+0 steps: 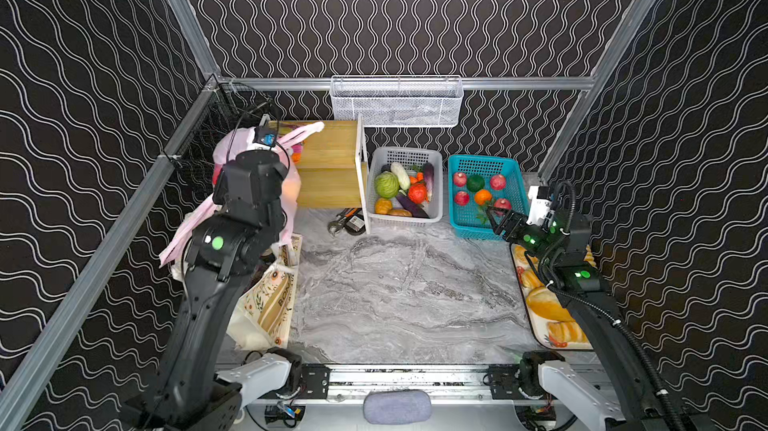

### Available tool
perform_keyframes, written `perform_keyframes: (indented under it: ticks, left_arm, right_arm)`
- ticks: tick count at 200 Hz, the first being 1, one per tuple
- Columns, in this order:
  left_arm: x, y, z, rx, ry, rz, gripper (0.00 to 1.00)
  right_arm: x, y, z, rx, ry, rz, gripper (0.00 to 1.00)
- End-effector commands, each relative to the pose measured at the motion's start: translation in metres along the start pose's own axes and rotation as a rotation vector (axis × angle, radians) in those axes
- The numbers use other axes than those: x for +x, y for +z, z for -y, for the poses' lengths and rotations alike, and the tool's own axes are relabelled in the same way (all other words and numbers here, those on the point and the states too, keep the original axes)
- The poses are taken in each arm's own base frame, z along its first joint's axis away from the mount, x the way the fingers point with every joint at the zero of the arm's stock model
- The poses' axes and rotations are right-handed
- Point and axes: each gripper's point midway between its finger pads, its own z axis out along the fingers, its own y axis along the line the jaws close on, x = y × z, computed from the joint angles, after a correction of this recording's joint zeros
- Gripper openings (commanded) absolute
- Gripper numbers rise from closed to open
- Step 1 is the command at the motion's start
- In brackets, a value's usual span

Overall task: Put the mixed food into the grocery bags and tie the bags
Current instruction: 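Lift the pink bag with the left gripper and carry it into the cream tote bag, then lower the pink bag into the tote bag and open the left gripper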

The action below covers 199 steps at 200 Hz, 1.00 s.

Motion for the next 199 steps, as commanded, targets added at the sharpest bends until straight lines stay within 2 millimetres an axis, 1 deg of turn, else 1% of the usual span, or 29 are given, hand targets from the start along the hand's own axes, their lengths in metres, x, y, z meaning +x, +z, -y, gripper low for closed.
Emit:
perform_keyframes:
  ticks: [1,13,21,24,38,48,57,69,77,110,132,157,173,199]
  left_arm:
    - [0.01,0.008,-0.01,0.073,-0.151,0.008,0.0]
    - [0.022,0.015,-0.023,0.026,-0.169,-0.044,0.0]
    - [0.025,0.015,-0.03,-0.003,-0.181,-0.06,0.0]
    - [0.031,0.016,-0.038,-0.04,-0.191,-0.075,0.0]
    - [0.042,0.01,-0.059,-0.141,-0.212,-0.078,0.0]
    - [0.051,0.001,-0.072,-0.203,-0.22,-0.082,0.0]
    - [0.058,-0.006,-0.079,-0.229,-0.22,-0.085,0.0]
    - [0.067,-0.01,-0.078,-0.231,-0.203,-0.102,0.0]
    - [0.074,-0.008,-0.072,-0.212,-0.184,-0.123,0.0]
    - [0.106,0.0,-0.031,-0.065,-0.157,-0.222,0.0]
    - [0.128,0.006,-0.014,-0.038,-0.144,-0.287,0.0]
    - [0.141,0.014,0.011,0.046,-0.101,-0.354,0.0]
    - [0.145,0.018,0.035,0.161,-0.084,-0.392,0.0]
    - [0.164,0.025,0.073,0.334,-0.093,-0.518,0.0]
  right_arm:
    - [-0.009,-0.003,-0.008,-0.022,-0.036,0.029,0.74]
    - [-0.009,-0.003,-0.008,-0.021,-0.043,0.033,0.74]
    - [-0.01,-0.003,-0.007,-0.02,-0.048,0.035,0.74]
    - [-0.009,-0.002,-0.007,-0.02,-0.048,0.032,0.74]
    - [-0.009,0.001,-0.007,-0.022,-0.055,0.025,0.74]
    - [-0.009,0.003,-0.007,-0.022,-0.056,0.017,0.74]
    - [-0.01,0.004,-0.009,-0.027,-0.06,0.01,0.74]
    - [-0.01,0.006,-0.008,-0.029,-0.06,0.003,0.75]
    - [-0.01,0.008,-0.008,-0.032,-0.055,0.004,0.75]
    - [-0.008,0.015,-0.009,-0.05,-0.031,-0.019,0.75]
    - [-0.007,0.018,-0.008,-0.047,-0.017,-0.028,0.75]
    - [-0.007,0.019,-0.008,-0.049,-0.017,-0.033,0.75]
    - [-0.008,0.019,-0.008,-0.045,-0.02,-0.034,0.75]
    - [-0.009,0.019,-0.007,-0.037,-0.025,-0.029,0.75]
